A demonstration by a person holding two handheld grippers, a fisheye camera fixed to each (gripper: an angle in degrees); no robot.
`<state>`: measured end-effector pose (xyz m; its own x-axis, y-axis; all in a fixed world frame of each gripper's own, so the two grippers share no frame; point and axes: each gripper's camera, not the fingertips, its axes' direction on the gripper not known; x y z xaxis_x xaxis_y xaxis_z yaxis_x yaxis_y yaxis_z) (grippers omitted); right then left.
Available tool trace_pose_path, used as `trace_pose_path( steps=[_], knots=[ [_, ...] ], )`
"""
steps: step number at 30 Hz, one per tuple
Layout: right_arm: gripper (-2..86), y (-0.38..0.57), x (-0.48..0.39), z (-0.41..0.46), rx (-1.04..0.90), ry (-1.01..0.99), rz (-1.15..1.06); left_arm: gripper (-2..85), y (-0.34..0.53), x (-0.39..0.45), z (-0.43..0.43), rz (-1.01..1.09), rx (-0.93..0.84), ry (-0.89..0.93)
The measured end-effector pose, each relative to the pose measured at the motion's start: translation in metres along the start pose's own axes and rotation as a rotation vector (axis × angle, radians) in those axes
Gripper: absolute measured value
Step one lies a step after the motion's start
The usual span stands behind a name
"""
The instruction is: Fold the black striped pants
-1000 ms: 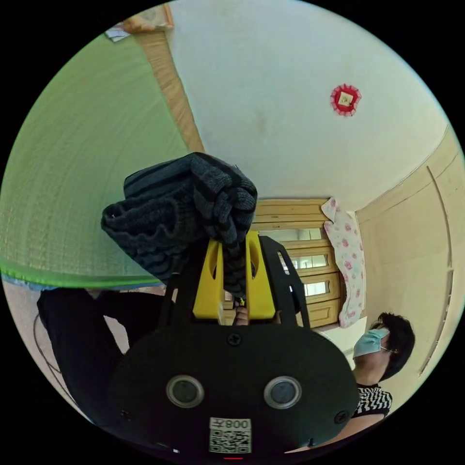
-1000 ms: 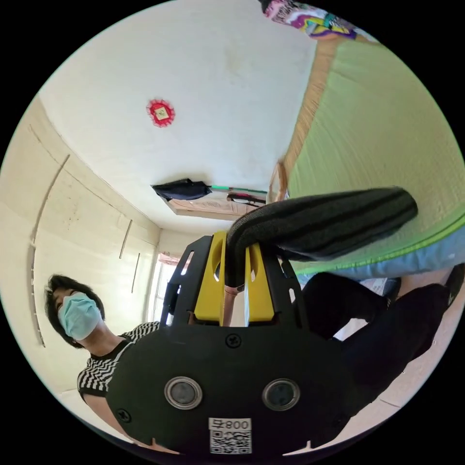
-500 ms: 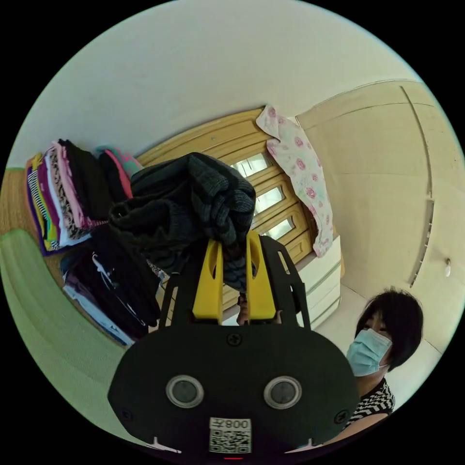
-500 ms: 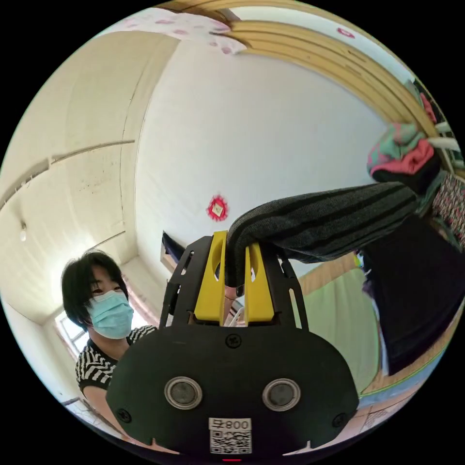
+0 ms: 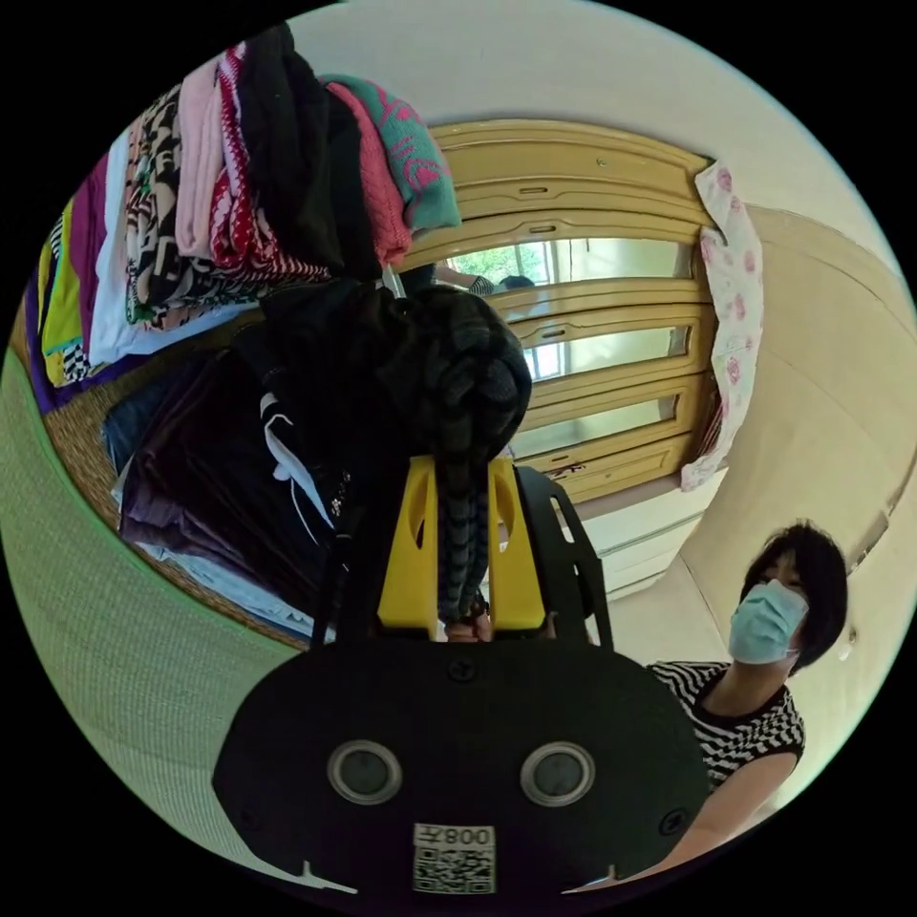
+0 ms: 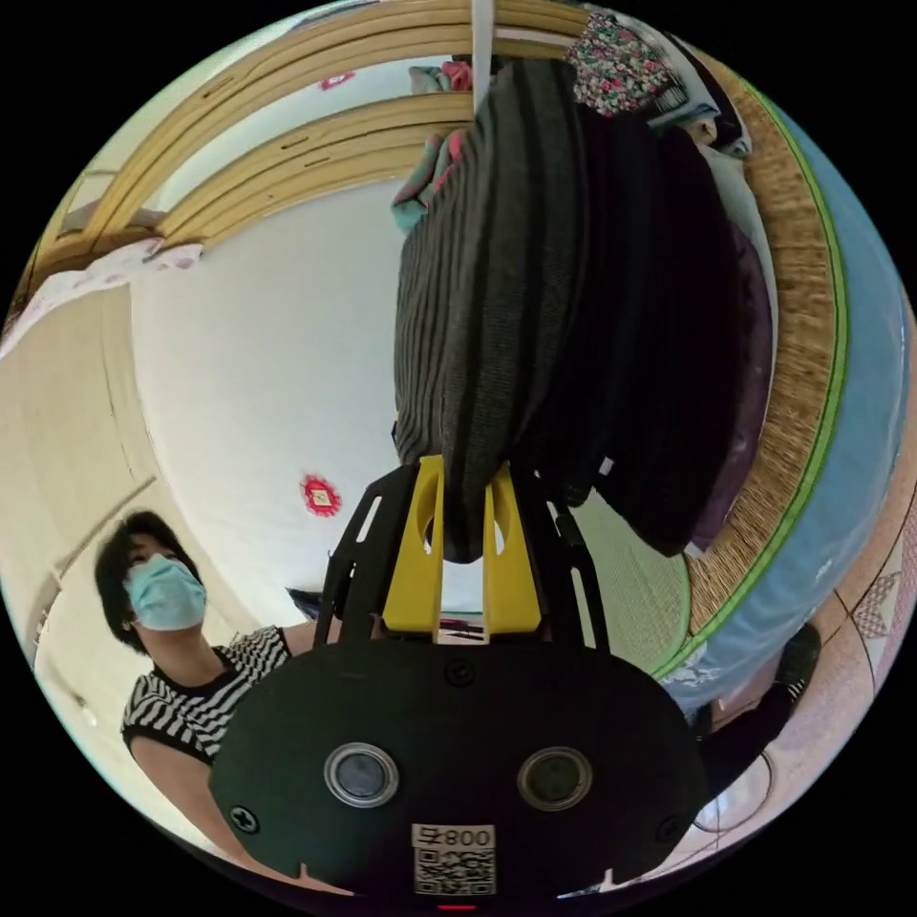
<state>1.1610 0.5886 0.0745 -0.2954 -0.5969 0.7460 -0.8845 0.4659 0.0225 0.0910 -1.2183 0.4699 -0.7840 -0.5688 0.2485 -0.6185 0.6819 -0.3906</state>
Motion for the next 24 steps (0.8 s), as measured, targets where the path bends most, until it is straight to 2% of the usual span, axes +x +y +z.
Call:
trace_pose_path(
  steps=[6, 10, 15, 17, 18, 21, 24],
  knots=[
    [7.3, -0.021, -0.032, 0.014, 0.001, 0.019, 0.028, 8.4, -0.055, 0.051, 0.030, 0.000, 0.004, -0.069],
    [8.0, -0.021, -0.051, 0.017, 0.074, 0.000, 0.084, 7.1, -0.082, 0.103, 0.042, 0.047, 0.129, -0.162],
    [5.9, -0.008, -0.082, 0.009, 0.168, 0.104, 0.127, 2.1, -0.140, 0.173, 0.097, 0.254, 0.076, -0.186],
    [2.4, -0.010, -0.107, 0.007, 0.227, 0.151, 0.087, 1.2, -0.166, 0.194, 0.127, 0.325, -0.009, -0.311],
    [1.6, -0.018, -0.130, 0.011, 0.241, 0.179, 0.032, 0.8, -0.180, 0.200, 0.144, 0.328, -0.034, -0.433],
    [0.5, -0.063, -0.201, 0.060, 0.176, 0.290, -0.171, 0.3, -0.203, 0.198, 0.170, 0.315, -0.076, -0.741],
    [0.1, -0.118, -0.266, 0.157, 0.005, 0.385, -0.405, 0.1, -0.214, 0.189, 0.171, 0.236, -0.052, -0.736]
  ],
)
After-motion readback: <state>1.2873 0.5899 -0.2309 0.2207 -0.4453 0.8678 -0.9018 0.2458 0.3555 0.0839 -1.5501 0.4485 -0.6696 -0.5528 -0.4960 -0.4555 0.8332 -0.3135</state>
